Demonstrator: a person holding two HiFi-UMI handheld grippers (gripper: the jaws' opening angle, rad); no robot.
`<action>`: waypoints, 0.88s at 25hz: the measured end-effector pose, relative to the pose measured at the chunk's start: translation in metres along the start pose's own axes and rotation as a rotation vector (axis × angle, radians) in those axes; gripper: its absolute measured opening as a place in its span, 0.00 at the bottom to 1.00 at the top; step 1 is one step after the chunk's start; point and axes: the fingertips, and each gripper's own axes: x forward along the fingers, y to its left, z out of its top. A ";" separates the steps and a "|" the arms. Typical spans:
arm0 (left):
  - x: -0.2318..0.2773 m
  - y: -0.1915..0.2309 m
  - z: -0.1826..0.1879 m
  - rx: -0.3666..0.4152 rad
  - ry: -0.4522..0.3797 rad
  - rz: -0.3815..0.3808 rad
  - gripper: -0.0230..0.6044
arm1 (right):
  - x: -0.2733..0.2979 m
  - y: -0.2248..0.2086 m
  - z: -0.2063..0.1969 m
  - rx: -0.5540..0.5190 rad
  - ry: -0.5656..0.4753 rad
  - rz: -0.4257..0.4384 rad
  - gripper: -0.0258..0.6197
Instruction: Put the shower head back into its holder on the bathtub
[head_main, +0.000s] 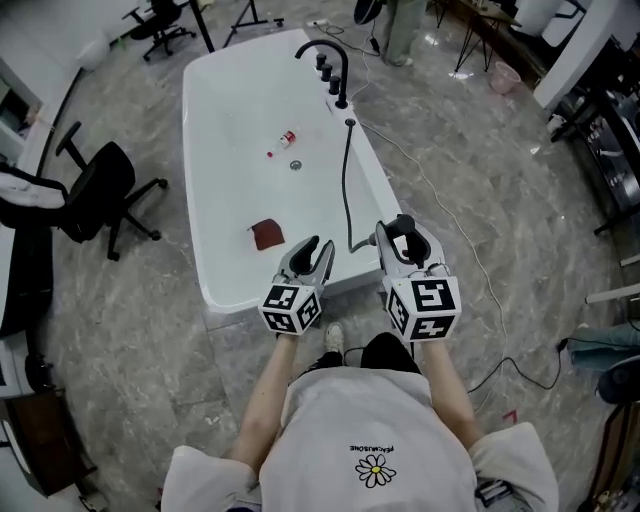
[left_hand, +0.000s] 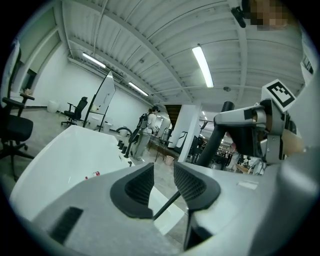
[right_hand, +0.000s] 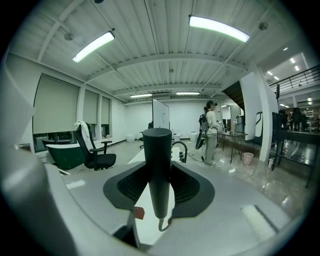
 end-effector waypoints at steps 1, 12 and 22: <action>0.005 0.007 0.002 -0.003 0.002 0.009 0.23 | 0.008 -0.004 0.000 0.012 0.004 -0.002 0.26; 0.096 0.025 0.007 -0.088 0.030 0.066 0.22 | 0.101 -0.075 0.014 0.010 0.050 0.072 0.26; 0.186 0.011 0.007 -0.066 0.051 0.045 0.22 | 0.165 -0.127 0.047 0.017 0.029 0.169 0.26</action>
